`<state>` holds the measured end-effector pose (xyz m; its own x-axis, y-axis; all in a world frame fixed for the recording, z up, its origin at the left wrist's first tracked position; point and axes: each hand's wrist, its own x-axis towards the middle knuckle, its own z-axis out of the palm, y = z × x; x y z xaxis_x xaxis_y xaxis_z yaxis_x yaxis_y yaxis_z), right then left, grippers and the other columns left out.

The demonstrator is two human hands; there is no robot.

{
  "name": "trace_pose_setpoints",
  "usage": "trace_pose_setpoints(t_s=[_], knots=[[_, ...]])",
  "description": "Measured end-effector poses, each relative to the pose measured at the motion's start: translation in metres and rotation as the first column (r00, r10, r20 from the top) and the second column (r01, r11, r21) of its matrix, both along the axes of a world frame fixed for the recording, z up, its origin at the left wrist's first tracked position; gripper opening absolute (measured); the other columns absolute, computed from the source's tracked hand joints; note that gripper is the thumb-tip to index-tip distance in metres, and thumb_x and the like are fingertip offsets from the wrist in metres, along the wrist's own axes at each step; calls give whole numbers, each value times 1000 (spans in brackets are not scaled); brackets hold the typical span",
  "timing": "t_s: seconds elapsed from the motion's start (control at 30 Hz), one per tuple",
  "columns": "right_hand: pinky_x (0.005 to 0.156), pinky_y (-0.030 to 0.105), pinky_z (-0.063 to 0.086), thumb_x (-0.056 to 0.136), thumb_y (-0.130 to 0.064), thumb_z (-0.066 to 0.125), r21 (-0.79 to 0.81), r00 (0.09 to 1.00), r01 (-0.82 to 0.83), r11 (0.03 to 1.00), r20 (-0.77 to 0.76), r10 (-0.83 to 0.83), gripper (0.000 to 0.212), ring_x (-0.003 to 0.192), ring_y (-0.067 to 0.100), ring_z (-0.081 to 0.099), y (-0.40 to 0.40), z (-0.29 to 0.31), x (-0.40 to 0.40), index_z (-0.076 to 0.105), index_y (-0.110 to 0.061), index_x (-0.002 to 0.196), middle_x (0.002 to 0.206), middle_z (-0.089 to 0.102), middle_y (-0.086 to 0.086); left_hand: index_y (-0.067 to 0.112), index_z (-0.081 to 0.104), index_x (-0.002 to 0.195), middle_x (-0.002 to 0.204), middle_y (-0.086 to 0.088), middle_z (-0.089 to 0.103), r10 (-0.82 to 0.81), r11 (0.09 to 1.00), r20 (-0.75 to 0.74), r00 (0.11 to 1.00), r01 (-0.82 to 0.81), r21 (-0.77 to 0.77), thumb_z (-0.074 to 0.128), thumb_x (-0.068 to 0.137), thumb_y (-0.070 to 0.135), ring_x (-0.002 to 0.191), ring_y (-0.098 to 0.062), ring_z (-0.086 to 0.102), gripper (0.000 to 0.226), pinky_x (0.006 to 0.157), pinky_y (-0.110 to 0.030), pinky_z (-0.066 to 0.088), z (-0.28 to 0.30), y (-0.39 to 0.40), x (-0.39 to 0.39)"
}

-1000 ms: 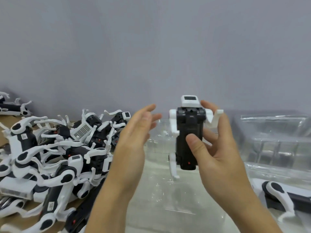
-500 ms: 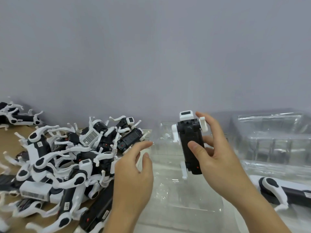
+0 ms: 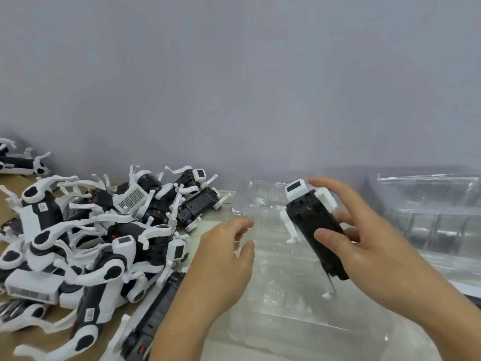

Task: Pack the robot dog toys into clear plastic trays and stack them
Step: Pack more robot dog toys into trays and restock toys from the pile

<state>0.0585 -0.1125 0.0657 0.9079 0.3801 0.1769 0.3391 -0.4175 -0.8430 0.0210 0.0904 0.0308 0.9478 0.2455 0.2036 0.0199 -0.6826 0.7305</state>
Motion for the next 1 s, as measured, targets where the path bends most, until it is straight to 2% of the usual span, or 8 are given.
trace_pose_setpoints(t_s=[0.2, 0.3, 0.43, 0.5, 0.67, 0.73, 0.9, 1.0], knots=[[69, 39, 60, 93, -17, 63, -106, 997, -22, 994, 77, 30, 69, 73, 12, 66, -4, 8, -4, 38, -76, 117, 97, 61, -29, 29, 56, 131, 118, 17, 48, -13, 999, -14, 1000, 13, 31, 57, 98, 14, 108, 6, 46, 36, 90, -1, 32, -8, -5, 6], [67, 23, 52, 89, -17, 69, -139, 992, -36, 990, 114, 52, 73, 78, 4, 63, -4, 9, -4, 36, -76, 116, 99, 59, -33, 38, 50, 123, 116, 32, 43, -44, 999, -42, 998, 43, -22, 51, 100, 12, 106, 23, 39, 35, 82, 10, 24, -11, -8, 6], [69, 15, 42, 85, -24, 75, -225, 991, -25, 974, 125, 55, 53, 94, -12, 54, -2, 7, -4, 49, -63, 111, 100, 58, -38, 33, 56, 122, 127, 22, 57, -62, 975, -85, 994, 42, -216, 42, 100, 4, 122, 10, 49, 40, 91, -3, 34, -11, -5, 8], [68, 12, 41, 83, -28, 76, -280, 989, -2, 960, 138, 43, 42, 95, -15, 50, -1, 7, -5, 54, -59, 102, 96, 61, -32, 30, 62, 120, 122, 19, 64, -54, 963, -79, 995, 31, -269, 42, 100, 4, 114, 15, 54, 38, 86, 1, 38, -9, -3, 8], [73, 22, 47, 80, -37, 75, -421, 988, 35, 907, 151, 32, 33, 87, -2, 55, 9, 6, -12, 53, -49, 101, 94, 58, -26, 27, 69, 117, 115, 17, 70, -48, 956, -72, 996, 25, -292, 44, 98, 1, 111, 8, 60, 40, 92, -7, 43, -8, 0, 8], [78, 28, 49, 80, -39, 73, -458, 986, 32, 888, 161, 48, 30, 90, 0, 53, 15, 4, -15, 53, -46, 101, 97, 55, -26, 29, 70, 112, 112, 17, 70, -29, 961, -77, 997, 7, -276, 44, 96, 0, 108, 9, 60, 43, 86, -4, 42, -8, 2, 8], [72, 18, 42, 80, -31, 70, -485, 981, 18, 875, 175, 77, 25, 92, -4, 47, 23, -1, -16, 54, -41, 97, 94, 52, -22, 33, 70, 99, 109, 18, 69, 9, 942, -94, 996, -40, -333, 38, 98, 1, 105, 13, 58, 45, 80, -2, 40, -8, 4, 9], [77, 20, 43, 78, -31, 70, -496, 982, 17, 868, 173, 80, 26, 96, -2, 46, 28, -6, -16, 55, -39, 98, 96, 52, -23, 30, 72, 98, 105, 17, 71, 13, 920, -95, 995, -49, -388, 39, 97, 1, 99, 13, 60, 44, 77, -3, 42, -8, 3, 9]])
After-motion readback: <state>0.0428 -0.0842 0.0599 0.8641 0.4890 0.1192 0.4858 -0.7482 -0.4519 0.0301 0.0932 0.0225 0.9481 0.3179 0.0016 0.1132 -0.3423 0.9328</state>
